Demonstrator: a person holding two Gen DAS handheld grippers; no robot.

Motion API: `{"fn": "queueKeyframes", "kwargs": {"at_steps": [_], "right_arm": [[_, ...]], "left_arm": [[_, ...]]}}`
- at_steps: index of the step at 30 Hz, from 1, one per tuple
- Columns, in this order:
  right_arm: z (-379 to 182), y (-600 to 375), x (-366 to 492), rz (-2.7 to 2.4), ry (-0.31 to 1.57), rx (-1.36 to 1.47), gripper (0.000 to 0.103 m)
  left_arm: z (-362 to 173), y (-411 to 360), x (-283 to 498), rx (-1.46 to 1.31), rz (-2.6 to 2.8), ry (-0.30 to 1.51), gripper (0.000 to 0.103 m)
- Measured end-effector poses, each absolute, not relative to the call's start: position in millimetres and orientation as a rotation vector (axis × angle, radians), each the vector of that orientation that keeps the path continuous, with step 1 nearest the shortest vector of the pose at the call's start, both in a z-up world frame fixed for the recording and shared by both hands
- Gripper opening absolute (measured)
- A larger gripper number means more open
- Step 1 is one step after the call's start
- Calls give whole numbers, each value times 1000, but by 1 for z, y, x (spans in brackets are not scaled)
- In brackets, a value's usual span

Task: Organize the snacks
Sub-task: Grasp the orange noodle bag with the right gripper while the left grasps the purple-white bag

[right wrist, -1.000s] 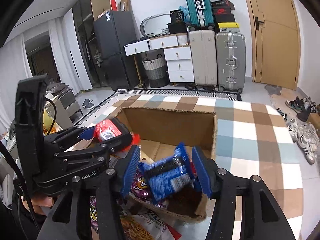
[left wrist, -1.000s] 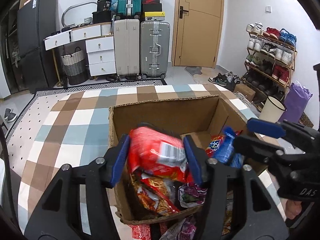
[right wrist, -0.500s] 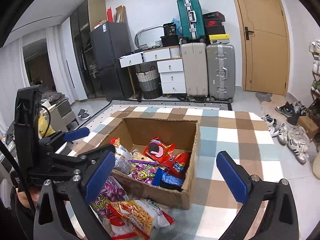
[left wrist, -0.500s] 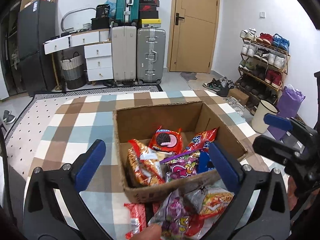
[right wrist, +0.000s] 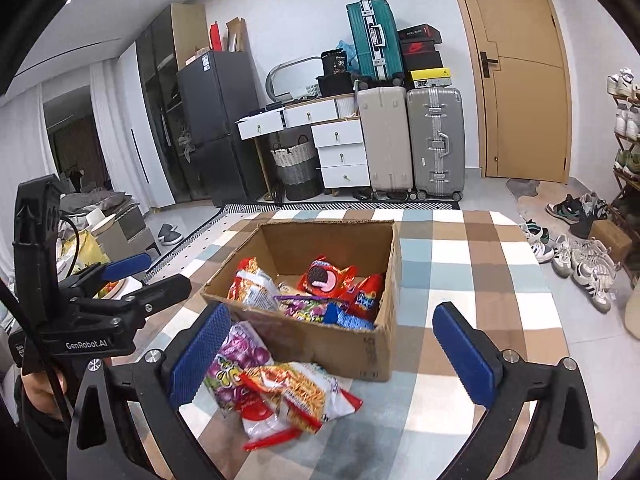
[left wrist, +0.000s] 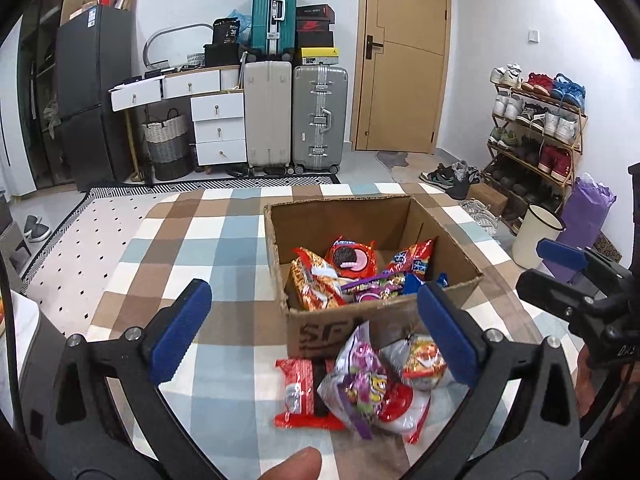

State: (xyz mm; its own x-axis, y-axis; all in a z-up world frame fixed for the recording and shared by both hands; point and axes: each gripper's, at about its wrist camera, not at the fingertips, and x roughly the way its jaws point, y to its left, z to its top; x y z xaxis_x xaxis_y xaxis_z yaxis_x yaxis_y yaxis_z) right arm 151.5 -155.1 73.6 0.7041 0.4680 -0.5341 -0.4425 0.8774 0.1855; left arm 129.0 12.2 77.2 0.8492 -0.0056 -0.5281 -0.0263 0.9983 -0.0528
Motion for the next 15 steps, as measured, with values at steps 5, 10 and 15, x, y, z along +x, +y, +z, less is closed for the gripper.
{"fn": "queueKeyframes", "kwargs": {"at_steps": [5,10,15], "right_arm": [[70,-156,140,506,612,50,103],[63,-154,134,522,638,55,103],[54,-148,130,529,660,38,103]], "left_arm": [[78,11,107,-54,15,558,103],[72,12,90,-58,22,573,102],[58,16,90,-50,27,602,102]]}}
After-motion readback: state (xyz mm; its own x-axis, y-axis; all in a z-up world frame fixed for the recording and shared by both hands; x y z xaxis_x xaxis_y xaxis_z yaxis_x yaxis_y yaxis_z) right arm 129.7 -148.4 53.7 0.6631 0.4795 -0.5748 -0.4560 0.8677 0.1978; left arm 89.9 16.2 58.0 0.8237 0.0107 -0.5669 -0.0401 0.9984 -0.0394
